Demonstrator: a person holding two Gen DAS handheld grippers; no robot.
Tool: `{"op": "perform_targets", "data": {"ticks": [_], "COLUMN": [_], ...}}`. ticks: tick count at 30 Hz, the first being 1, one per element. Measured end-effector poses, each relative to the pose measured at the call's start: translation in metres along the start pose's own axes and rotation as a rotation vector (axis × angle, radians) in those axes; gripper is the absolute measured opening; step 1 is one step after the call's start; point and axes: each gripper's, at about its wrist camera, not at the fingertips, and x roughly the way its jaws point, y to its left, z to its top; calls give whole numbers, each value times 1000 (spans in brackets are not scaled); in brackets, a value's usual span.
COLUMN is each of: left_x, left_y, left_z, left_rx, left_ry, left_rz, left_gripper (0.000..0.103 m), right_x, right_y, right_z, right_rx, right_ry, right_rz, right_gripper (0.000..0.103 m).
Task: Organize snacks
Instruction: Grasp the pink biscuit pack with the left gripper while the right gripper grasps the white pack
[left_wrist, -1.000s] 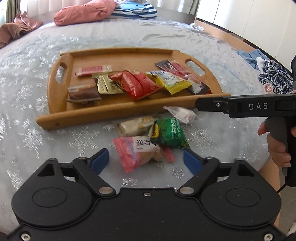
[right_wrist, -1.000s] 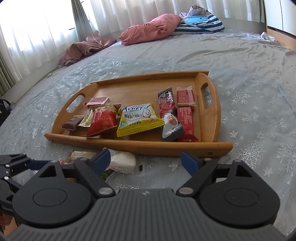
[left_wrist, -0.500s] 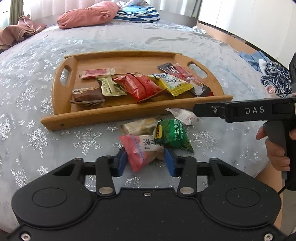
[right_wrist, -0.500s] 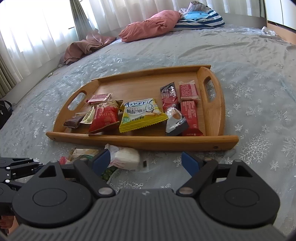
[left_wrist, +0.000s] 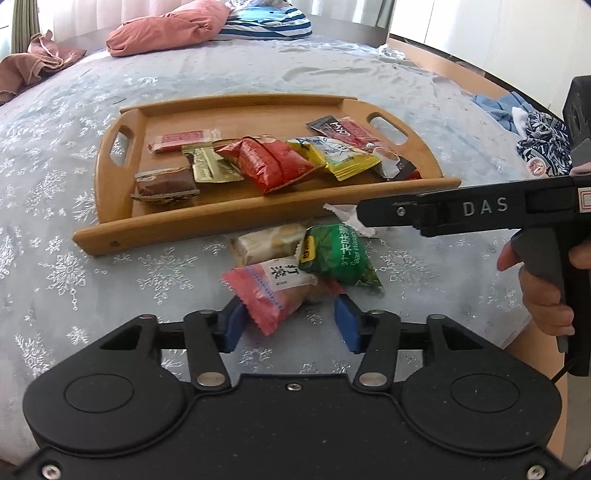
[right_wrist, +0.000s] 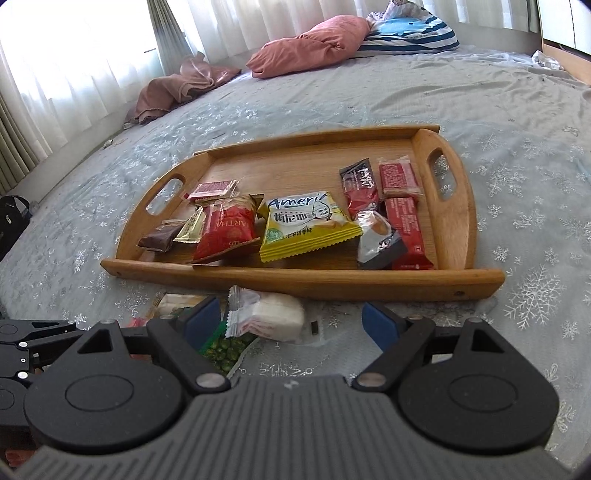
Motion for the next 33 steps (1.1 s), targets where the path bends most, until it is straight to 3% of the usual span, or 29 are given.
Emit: {"op": "perform_targets", "data": {"ticks": [5,8,9,11,12,14,33], "left_x": [6,9,10,9,8,5,-17], "left_y": [-5,-7,-8,-10,-10,-9,11], "left_z": [1,1,1,1,1,1,-11], "left_rx": [5,14,20,38,43,44,28], "left_ry": [-6,-10,-9,-15,-20,-27,-41], "left_rz": [-8,-10,-6,11,17,33,52], "left_gripper": [66,67,66,48,46,21,11], "right_x": [3,5,5,6,7,8,9], "right_y": [-1,-1,-1,-1,-1,-1,2], "right_z": [-1,-2,-2,-3,-4,-4,-6], "right_rx": [14,19,19,19,19,19,16], "right_ry": [6,10,11,14,16,18,22], "right_rz": [-2,-2,-2,-3,-4,-4,10], "right_gripper": [92,92,92,92,92,92,92]}}
